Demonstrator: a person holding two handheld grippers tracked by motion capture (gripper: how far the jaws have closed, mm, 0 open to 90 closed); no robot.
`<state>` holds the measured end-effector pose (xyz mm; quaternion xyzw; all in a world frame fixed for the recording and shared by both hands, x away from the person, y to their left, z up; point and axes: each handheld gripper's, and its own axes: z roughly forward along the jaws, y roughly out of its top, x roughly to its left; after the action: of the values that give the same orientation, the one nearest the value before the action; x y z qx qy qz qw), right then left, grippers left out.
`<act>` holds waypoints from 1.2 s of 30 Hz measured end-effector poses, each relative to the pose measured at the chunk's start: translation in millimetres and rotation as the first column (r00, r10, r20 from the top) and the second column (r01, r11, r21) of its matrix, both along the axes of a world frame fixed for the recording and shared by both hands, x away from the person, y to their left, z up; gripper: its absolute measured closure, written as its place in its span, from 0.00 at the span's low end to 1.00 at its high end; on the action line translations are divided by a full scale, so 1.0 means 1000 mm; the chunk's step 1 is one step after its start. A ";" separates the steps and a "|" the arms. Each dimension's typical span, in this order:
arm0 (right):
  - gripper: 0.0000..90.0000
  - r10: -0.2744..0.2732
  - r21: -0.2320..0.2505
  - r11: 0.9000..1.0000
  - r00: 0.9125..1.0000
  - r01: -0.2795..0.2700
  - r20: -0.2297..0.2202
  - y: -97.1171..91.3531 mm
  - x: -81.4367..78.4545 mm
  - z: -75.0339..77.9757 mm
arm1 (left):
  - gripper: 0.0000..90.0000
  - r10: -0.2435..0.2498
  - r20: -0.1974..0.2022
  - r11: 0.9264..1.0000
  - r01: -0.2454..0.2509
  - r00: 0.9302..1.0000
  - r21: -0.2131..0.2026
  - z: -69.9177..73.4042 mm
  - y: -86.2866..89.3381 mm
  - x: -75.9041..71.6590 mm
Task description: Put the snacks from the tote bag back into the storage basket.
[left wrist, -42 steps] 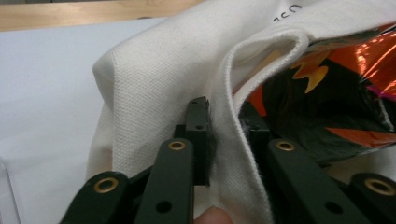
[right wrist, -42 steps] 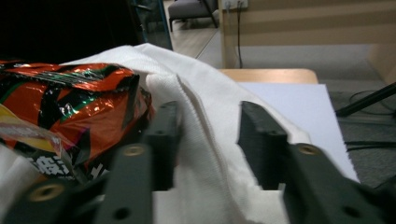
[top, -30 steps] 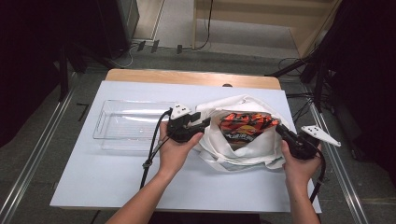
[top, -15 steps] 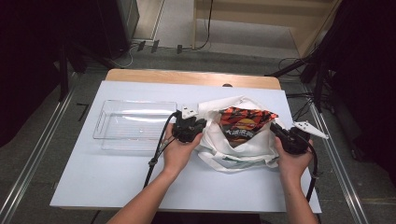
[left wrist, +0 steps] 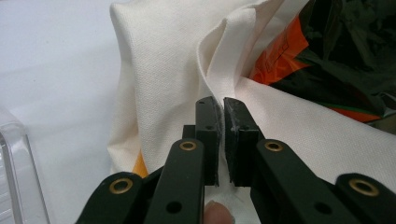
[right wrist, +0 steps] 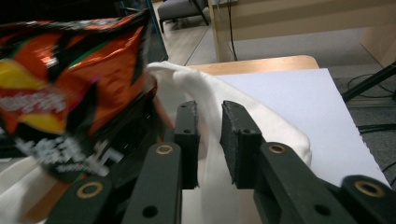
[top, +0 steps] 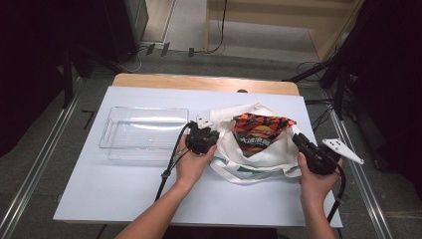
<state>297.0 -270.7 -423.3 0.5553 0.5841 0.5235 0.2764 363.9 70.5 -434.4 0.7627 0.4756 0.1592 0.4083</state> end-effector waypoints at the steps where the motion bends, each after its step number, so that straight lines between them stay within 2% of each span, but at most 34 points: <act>1: 0.89 0.007 -0.001 1.000 1.000 -0.007 -0.002 0.002 -0.005 -0.001 | 0.96 -0.001 0.000 1.000 0.001 1.000 0.002 0.000 0.000 0.000; 3: 0.90 0.048 -0.006 0.999 0.999 -0.048 -0.004 0.008 -0.011 -0.004 | 0.96 0.001 -0.002 1.000 -0.001 1.000 -0.001 -0.001 0.000 0.000; 5: 0.91 0.102 -0.031 0.994 0.995 -0.103 -0.016 0.019 -0.014 -0.009 | 0.95 0.001 0.001 1.000 -0.001 1.000 0.001 -0.001 0.000 0.000; 7: 0.91 0.133 -0.064 0.989 0.991 -0.135 -0.030 0.030 -0.014 -0.015 | 0.95 0.002 0.002 1.000 -0.002 1.000 -0.003 0.000 -0.001 -0.001; 8: 0.92 0.142 -0.063 0.987 0.989 -0.144 -0.037 0.034 -0.013 -0.018 | 0.95 0.002 0.003 1.000 -0.002 1.000 -0.003 0.000 0.000 -0.001; 11: 0.91 0.163 -0.049 0.985 0.985 -0.166 -0.063 0.044 -0.007 -0.028 | 0.96 -0.001 0.008 1.000 0.001 1.000 0.000 0.000 0.000 -0.001; 13: 0.91 0.161 -0.087 0.982 0.982 -0.170 -0.097 0.051 -0.003 -0.037 | 0.95 -0.002 0.007 1.000 0.002 1.000 -0.004 0.001 0.001 -0.001; 17: 0.93 0.150 -0.113 0.979 0.974 -0.170 -0.168 0.056 0.003 -0.052 | 0.95 -0.003 0.003 1.000 0.003 1.000 -0.008 0.000 0.002 0.000; 18: 0.93 0.151 -0.117 0.978 0.969 -0.176 -0.196 0.057 0.005 -0.054 | 0.95 -0.003 0.003 1.000 0.003 1.000 -0.011 0.000 0.002 0.000; 20: 0.94 0.157 -0.121 0.975 0.963 -0.187 -0.219 0.057 0.007 -0.057 | 0.95 0.000 0.003 1.000 0.000 1.000 -0.015 0.000 0.002 0.000; 23: 0.88 0.156 -0.116 0.976 0.967 -0.182 -0.200 0.056 0.005 -0.054 | 0.95 -0.001 0.004 1.000 0.001 1.000 -0.018 0.000 0.002 -0.001; 26: 0.80 0.161 -0.077 0.982 0.977 -0.173 -0.141 0.050 -0.003 -0.047 | 0.95 -0.001 0.004 1.000 0.001 1.000 -0.021 0.001 0.003 -0.001; 29: 0.75 0.146 -0.075 0.986 0.986 -0.152 -0.077 0.046 -0.011 -0.036 | 0.95 -0.001 0.005 1.000 0.001 1.000 -0.025 0.002 0.004 -0.001; 33: 0.60 0.147 -0.062 0.987 0.989 -0.146 0.001 0.041 -0.018 -0.021 | 0.95 -0.001 0.008 1.000 0.002 1.000 -0.027 0.002 0.003 -0.002; 36: 0.51 0.168 -0.047 0.985 0.985 -0.167 0.025 0.041 -0.016 -0.015 | 0.95 0.000 0.008 1.000 0.000 1.000 -0.029 0.002 0.003 -0.002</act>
<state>281.5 -230.0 -437.9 0.4902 0.6364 0.5396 0.2521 361.8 73.5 -432.0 0.7561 0.4762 0.1556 0.4212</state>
